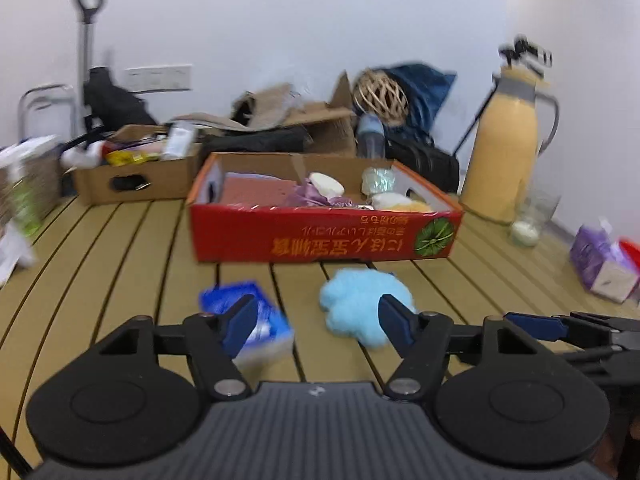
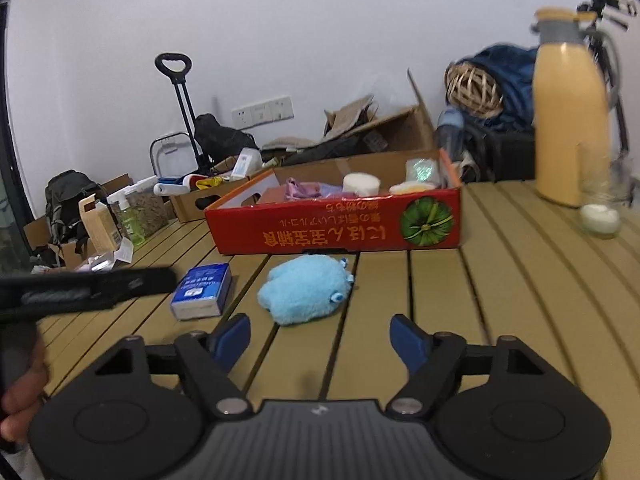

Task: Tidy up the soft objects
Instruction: 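Move both grippers down onto the light-blue plush toy and close, then lift the light-blue plush toy and carry it toward the box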

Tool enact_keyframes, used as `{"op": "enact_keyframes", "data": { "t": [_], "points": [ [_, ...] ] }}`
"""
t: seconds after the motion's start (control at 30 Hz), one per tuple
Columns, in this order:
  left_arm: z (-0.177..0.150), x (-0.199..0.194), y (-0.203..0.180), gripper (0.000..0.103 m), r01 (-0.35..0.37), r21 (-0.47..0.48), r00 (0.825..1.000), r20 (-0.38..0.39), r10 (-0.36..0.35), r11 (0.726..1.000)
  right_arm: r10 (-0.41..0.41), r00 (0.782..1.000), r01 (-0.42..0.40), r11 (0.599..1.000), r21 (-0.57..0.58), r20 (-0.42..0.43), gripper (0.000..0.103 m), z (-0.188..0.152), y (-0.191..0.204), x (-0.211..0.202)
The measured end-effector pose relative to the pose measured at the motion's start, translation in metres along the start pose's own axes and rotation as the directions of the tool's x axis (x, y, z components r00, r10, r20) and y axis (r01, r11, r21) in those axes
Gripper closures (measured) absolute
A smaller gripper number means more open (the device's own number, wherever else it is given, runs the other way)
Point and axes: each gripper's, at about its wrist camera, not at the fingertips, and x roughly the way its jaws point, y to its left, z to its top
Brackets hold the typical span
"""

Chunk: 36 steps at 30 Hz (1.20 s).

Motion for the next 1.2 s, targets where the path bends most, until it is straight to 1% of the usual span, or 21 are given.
{"op": "enact_keyframes", "data": {
  "t": [0.03, 0.07, 0.17, 0.2, 0.23, 0.27, 0.3, 0.33, 0.4, 0.43, 0.63, 0.73, 0.77, 0.83, 0.9, 1.0, 1.07, 1.2],
  "points": [
    [0.008, 0.021, 0.002, 0.034, 0.014, 0.012, 0.999, -0.031, -0.014, 1.0, 0.007, 1.0, -0.007, 1.0, 0.009, -0.002, 0.03, 0.002, -0.001, 0.01],
    [0.014, 0.035, 0.003, 0.035, 0.024, 0.012, 0.998, -0.062, -0.023, 1.0, 0.005, 1.0, -0.005, 1.0, 0.023, -0.014, 0.034, 0.004, -0.004, 0.024],
    [0.027, 0.076, 0.011, 0.038, 0.111, -0.026, 0.984, -0.136, -0.114, 0.993, 0.014, 0.998, -0.01, 0.997, 0.075, -0.057, 0.042, 0.011, -0.011, 0.058],
    [0.029, 0.089, 0.016, 0.041, 0.141, -0.058, 0.975, -0.166, -0.149, 0.988, 0.02, 0.998, -0.015, 0.996, 0.089, -0.064, 0.043, 0.012, -0.013, 0.065],
    [0.029, 0.1, 0.02, 0.049, 0.161, -0.095, 0.965, -0.194, -0.177, 0.982, 0.026, 0.997, -0.019, 0.994, 0.103, -0.068, 0.043, 0.013, -0.015, 0.073],
    [0.028, 0.109, 0.025, 0.055, 0.18, -0.136, 0.952, -0.225, -0.207, 0.974, 0.031, 0.997, -0.022, 0.992, 0.12, -0.068, 0.047, 0.015, -0.017, 0.081],
    [0.025, 0.114, 0.029, 0.062, 0.212, -0.171, 0.937, -0.243, -0.25, 0.962, 0.038, 0.997, -0.029, 0.99, 0.138, -0.069, 0.055, 0.015, -0.019, 0.086],
    [0.022, 0.117, 0.031, 0.062, 0.229, -0.204, 0.929, -0.246, -0.276, 0.952, 0.054, 0.996, -0.042, 0.986, 0.16, -0.072, 0.058, 0.016, -0.022, 0.091],
    [0.021, 0.119, 0.037, 0.063, 0.248, -0.239, 0.921, -0.241, -0.305, 0.939, 0.094, 0.994, -0.079, 0.975, 0.209, -0.062, 0.066, 0.015, -0.027, 0.095],
    [0.021, 0.119, 0.038, 0.063, 0.253, -0.25, 0.92, -0.238, -0.312, 0.935, 0.102, 0.993, -0.088, 0.972, 0.216, -0.056, 0.067, 0.015, -0.028, 0.097],
    [0.017, 0.116, 0.035, 0.067, 0.261, -0.236, 0.927, -0.21, -0.312, 0.936, 0.114, 0.992, -0.099, 0.969, 0.228, -0.051, 0.07, 0.016, -0.03, 0.099],
    [0.022, 0.106, 0.027, 0.067, 0.25, -0.228, 0.936, -0.192, -0.295, 0.941, 0.109, 0.993, -0.1, 0.973, 0.208, -0.033, 0.072, 0.016, -0.028, 0.092],
    [0.023, 0.096, 0.023, 0.067, 0.243, -0.217, 0.942, -0.178, -0.283, 0.945, 0.106, 0.994, -0.099, 0.977, 0.191, -0.028, 0.072, 0.016, -0.026, 0.086],
    [0.024, 0.075, 0.02, 0.067, 0.236, -0.233, 0.951, -0.146, -0.274, 0.943, 0.11, 0.994, -0.106, 0.98, 0.166, -0.01, 0.072, 0.019, -0.019, 0.07],
    [0.021, 0.048, 0.02, 0.067, 0.239, -0.271, 0.953, -0.119, -0.278, 0.933, 0.119, 0.993, -0.12, 0.984, 0.132, 0.018, 0.073, 0.024, -0.012, 0.05],
    [0.017, 0.011, 0.018, 0.067, 0.247, -0.284, 0.955, -0.089, -0.282, 0.926, 0.156, 0.987, -0.159, 0.981, 0.115, 0.034, 0.075, 0.025, -0.004, 0.018],
    [0.013, -0.015, 0.014, 0.067, 0.25, -0.282, 0.958, -0.065, -0.278, 0.926, 0.175, 0.984, -0.178, 0.979, 0.097, 0.043, 0.075, 0.022, 0.004, -0.006],
    [0.008, -0.06, 0.0, 0.067, 0.258, -0.272, 0.962, -0.013, -0.272, 0.927, 0.181, 0.979, -0.187, 0.98, 0.067, 0.09, 0.075, 0.015, 0.02, -0.052]
  ]
}}
